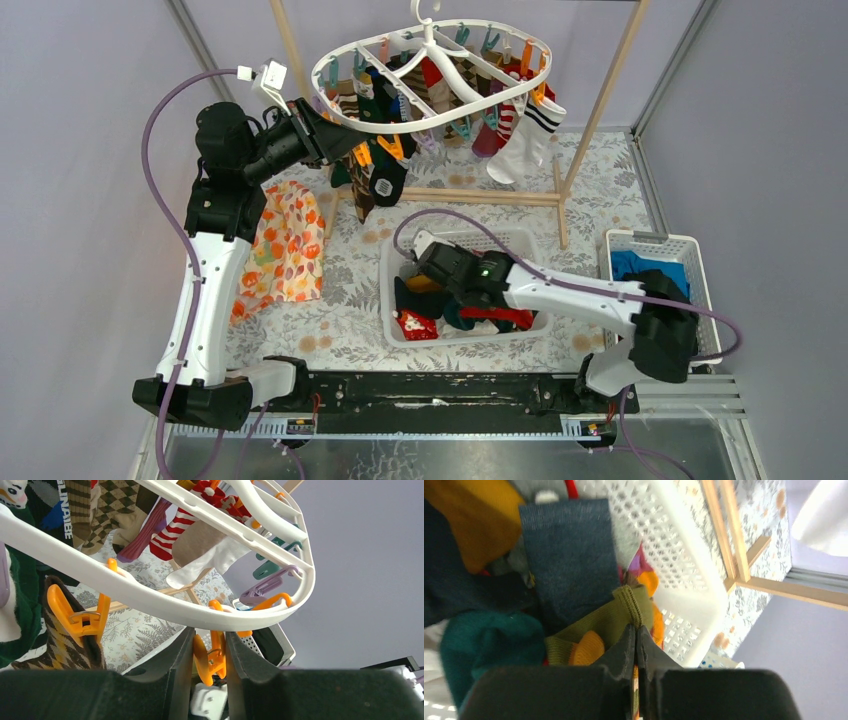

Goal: Clip the socks to the hanger

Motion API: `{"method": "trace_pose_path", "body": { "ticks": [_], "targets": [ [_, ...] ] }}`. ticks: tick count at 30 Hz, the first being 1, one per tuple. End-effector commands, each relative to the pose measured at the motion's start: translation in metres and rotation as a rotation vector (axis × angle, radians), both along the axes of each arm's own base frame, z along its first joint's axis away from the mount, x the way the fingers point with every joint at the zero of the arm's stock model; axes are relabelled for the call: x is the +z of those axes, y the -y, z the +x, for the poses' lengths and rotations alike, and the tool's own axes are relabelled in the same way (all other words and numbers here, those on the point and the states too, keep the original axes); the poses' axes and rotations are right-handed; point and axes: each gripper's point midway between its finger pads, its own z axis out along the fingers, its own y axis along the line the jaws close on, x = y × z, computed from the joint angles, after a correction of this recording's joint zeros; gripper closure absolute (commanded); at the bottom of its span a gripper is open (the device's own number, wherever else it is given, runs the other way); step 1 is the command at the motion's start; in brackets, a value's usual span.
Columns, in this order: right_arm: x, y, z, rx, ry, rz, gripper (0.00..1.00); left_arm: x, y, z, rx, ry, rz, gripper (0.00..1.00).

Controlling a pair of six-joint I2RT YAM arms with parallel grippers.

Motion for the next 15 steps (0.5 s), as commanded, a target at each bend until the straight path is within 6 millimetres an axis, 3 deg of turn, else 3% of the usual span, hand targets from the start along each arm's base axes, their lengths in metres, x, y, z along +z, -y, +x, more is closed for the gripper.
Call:
{"method": "trace_pose_path", "body": {
  "ticks": [1, 5, 10, 12, 15],
  "targets": [
    [0.088, -0.034, 0.005, -0.017, 0.133, 0.400, 1.00, 0.017, -0.001, -0.007, -0.007, 0.069, -0.007, 1.00],
    [0.151, -0.055, -0.009, 0.025, 0.150, 0.803, 1.00, 0.019, -0.001, -0.008, -0.008, 0.071, -0.009, 1.00],
    [0.232, -0.079, -0.038, 0.137, 0.025, 1.403, 1.00, 0.021, 0.001, -0.010, -0.023, 0.069, -0.027, 1.00],
    [0.253, -0.088, -0.051, 0.204, -0.069, 1.586, 1.00, 0.022, 0.003, -0.010, -0.038, 0.064, -0.043, 1.00],
    [0.269, -0.102, -0.068, 0.303, -0.219, 1.782, 1.00, 0.023, 0.006, -0.013, -0.059, 0.064, -0.062, 1.00]
  ]
}}
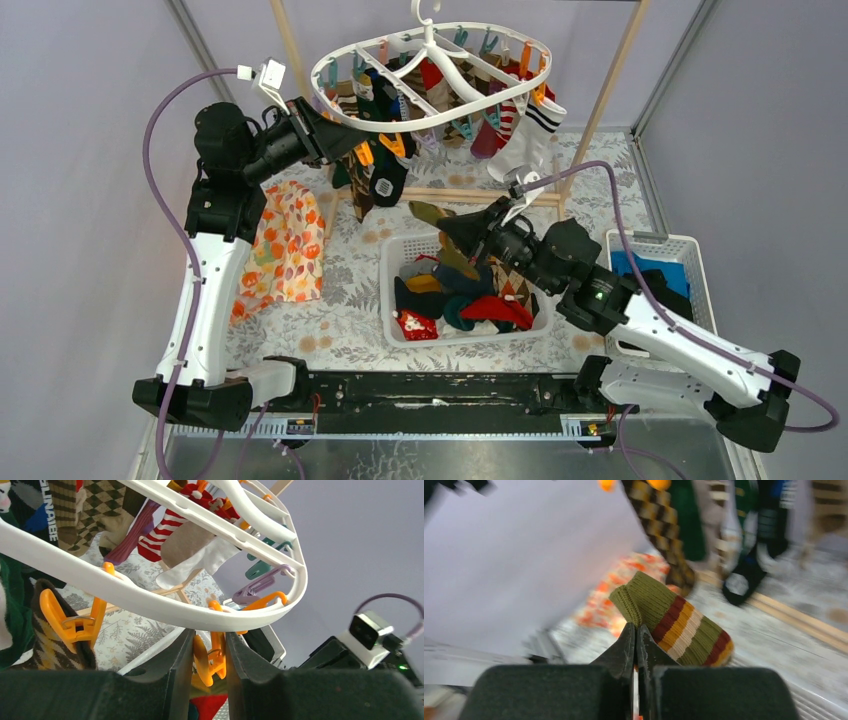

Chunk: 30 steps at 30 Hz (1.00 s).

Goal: Clip the socks to the hanger

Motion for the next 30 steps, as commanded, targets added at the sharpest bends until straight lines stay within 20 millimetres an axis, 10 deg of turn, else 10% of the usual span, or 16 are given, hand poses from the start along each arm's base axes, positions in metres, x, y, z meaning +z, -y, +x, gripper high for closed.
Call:
{"method": "trace_pose_path", "body": {
  "ticks": [1, 11, 30],
  "targets": [
    [0.050, -0.041, -0.040, 0.344, -0.082, 0.439, 1.00, 0.018, 0.003, -0.010, -0.043, 0.068, -0.042, 1.00],
    [0.018, -0.066, -0.016, 0.580, -0.441, 0.862, 1.00, 0.017, 0.011, -0.019, -0.116, 0.063, -0.073, 1.00],
    [0.068, -0.067, 0.021, 0.892, -0.474, 0.996, 1.00, 0.017, 0.012, -0.021, -0.181, 0.068, -0.076, 1.00]
  ]
}}
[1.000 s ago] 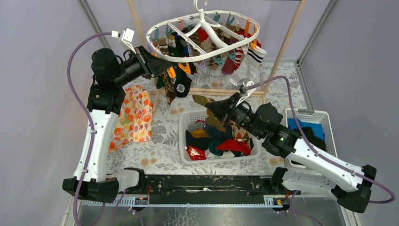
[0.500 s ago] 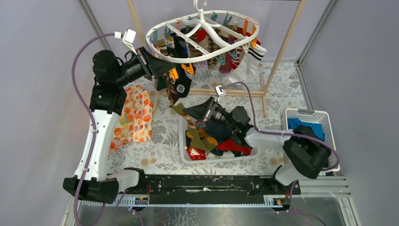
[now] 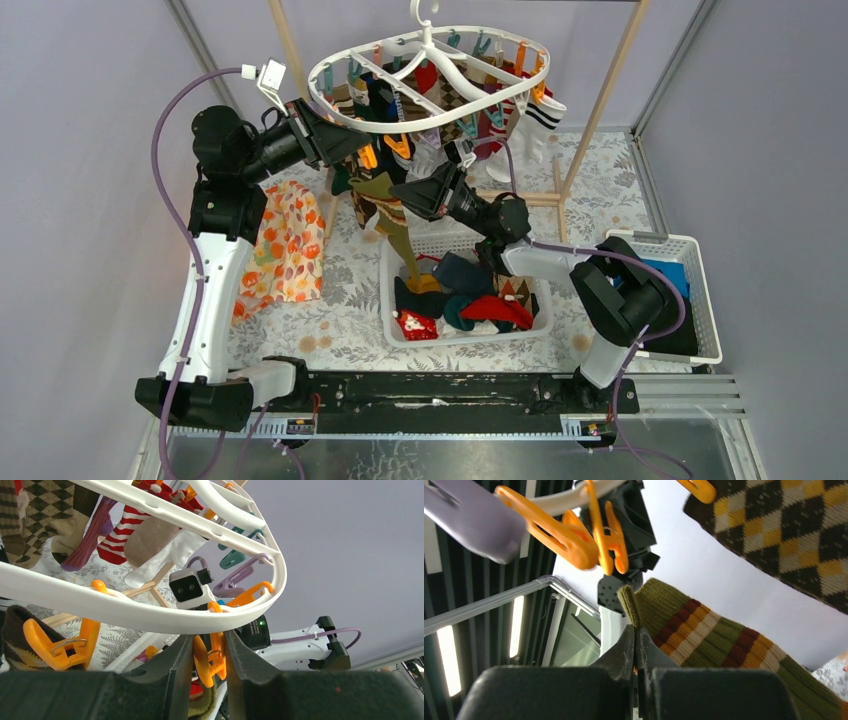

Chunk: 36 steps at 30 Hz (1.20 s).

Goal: Clip the socks to the hanger

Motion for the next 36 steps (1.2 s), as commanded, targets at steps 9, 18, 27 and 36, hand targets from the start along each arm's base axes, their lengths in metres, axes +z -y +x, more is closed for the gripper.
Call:
{"method": "trace_pose_path", "body": {
  "ticks": [9, 18, 27, 36],
  "targets": [
    [0.052, 0.016, -0.014, 0.106, 0.161, 0.135, 1.00, 0.014, 0.005, -0.014, -0.115, 0.057, -0.036, 1.00],
    [0.056, 0.014, -0.010, 0.122, 0.161, 0.144, 1.00, 0.014, 0.007, -0.018, -0.159, 0.057, -0.047, 1.00],
    [0.061, 0.012, -0.005, 0.134, 0.159, 0.156, 1.00, 0.016, 0.006, -0.019, -0.182, 0.061, -0.057, 1.00],
    [0.059, 0.014, -0.011, 0.158, 0.167, 0.137, 1.00, 0.016, 0.005, -0.021, -0.201, 0.069, -0.056, 1.00]
  ]
}}
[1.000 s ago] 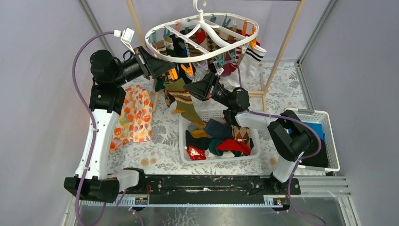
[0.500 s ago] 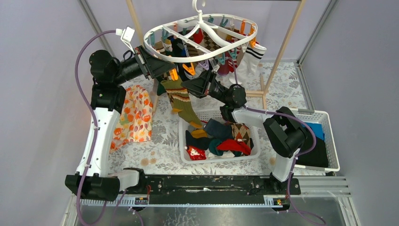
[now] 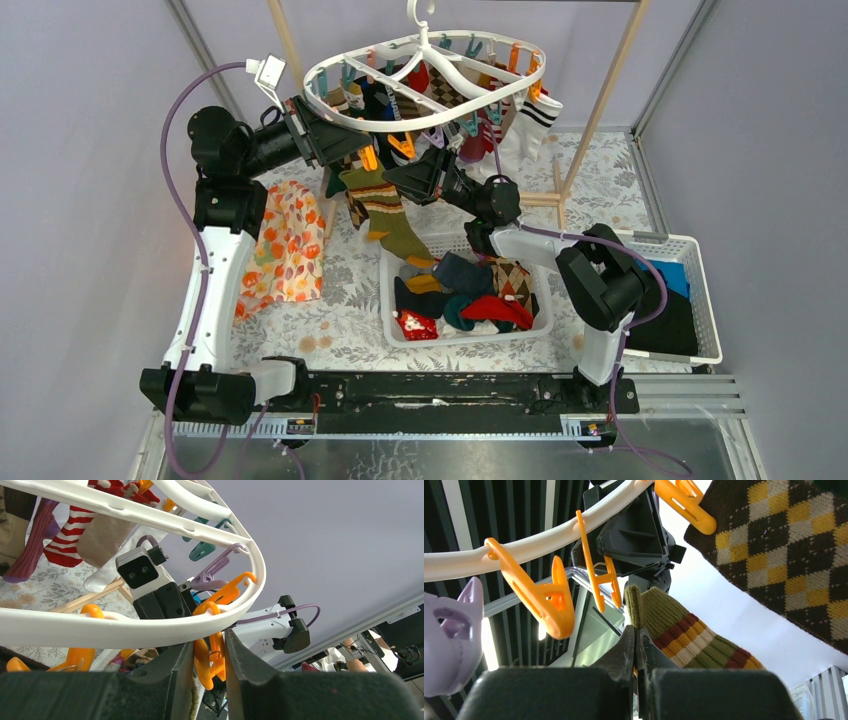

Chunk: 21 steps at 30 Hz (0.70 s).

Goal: Clip the socks to the hanger

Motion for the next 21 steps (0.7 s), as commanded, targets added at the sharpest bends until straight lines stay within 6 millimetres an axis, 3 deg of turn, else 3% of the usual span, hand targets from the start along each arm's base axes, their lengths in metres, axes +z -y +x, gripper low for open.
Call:
{"method": "trace_pose_path", "body": {
  "ticks": [1, 8, 21],
  "targets": [
    [0.032, 0.023, -0.027, 0.028, 0.158, 0.088, 1.00, 0.004, 0.000, -0.007, -0.048, 0.046, 0.003, 1.00],
    [0.030, 0.030, -0.038, 0.036, 0.180, 0.065, 1.00, 0.004, -0.002, -0.005, -0.054, 0.049, 0.003, 1.00],
    [0.043, 0.029, -0.034, 0.043, 0.192, 0.094, 1.00, 0.003, -0.002, -0.007, -0.073, 0.055, -0.001, 1.00]
  ]
}}
